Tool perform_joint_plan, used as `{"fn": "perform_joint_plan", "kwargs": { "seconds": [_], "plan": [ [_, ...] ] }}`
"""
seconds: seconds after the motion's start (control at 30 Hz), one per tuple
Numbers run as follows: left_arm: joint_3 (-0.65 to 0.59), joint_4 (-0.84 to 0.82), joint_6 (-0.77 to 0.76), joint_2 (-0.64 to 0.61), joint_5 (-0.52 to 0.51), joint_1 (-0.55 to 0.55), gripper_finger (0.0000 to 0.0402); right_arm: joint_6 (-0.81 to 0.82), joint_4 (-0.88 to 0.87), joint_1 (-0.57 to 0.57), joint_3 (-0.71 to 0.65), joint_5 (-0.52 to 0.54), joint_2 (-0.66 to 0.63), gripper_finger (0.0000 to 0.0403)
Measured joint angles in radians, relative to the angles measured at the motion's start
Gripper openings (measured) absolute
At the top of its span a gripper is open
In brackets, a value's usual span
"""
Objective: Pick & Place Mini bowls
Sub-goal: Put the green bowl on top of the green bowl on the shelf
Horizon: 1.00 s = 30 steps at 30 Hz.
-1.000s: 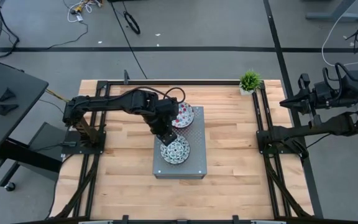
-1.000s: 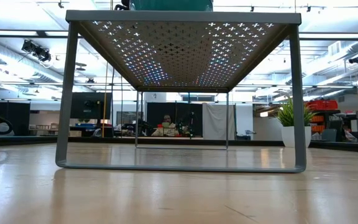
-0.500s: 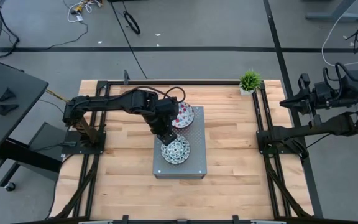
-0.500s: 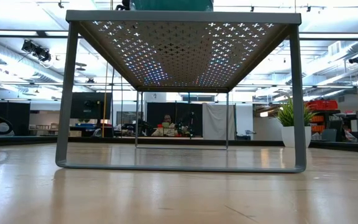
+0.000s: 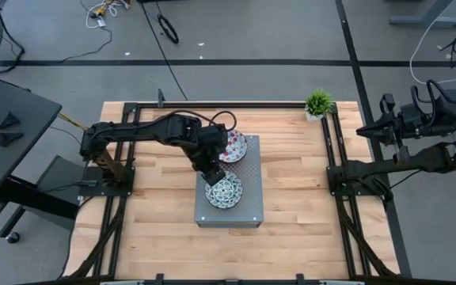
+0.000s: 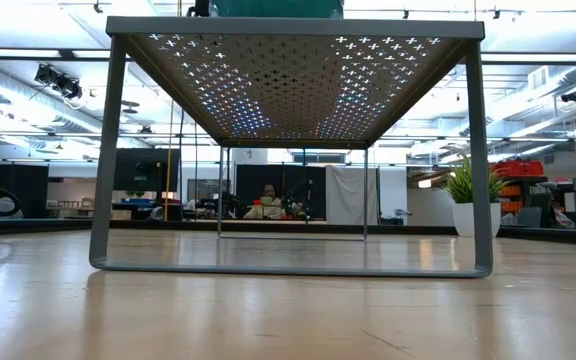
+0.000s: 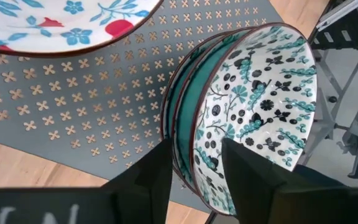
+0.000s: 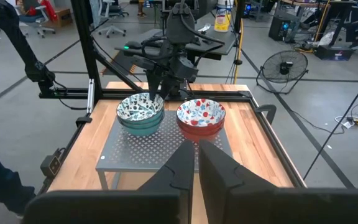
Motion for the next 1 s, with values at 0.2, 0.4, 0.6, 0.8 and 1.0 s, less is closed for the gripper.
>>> {"fn": "perform_joint_plan", "kwargs": {
  "seconds": [0.2,0.4,0.6,0.8,1.0],
  "plan": [
    [0.000,-0.003,0.017,-0.002,0.030,0.000,0.0151,0.000,0.000,0.000,0.000,0.000,0.000,0.0029],
    [0.000,-0.004,0.041,-0.007,0.079,0.012,0.0151,0.000,0.000,0.000,0.000,0.000,0.000,0.0029],
    [0.000,-0.013,0.094,-0.021,0.068,0.030,0.0151,0.000,0.000,0.000,0.000,0.000,0.000,0.0029],
    [0.000,-0.064,0.170,-0.034,0.029,0.054,0.0151,0.000,0.000,0.000,0.000,0.000,0.000,0.0029],
    [0.000,-0.093,0.280,-0.053,0.011,0.069,0.0151,0.000,0.000,0.000,0.000,0.000,0.000,0.0029]
  ]
}}
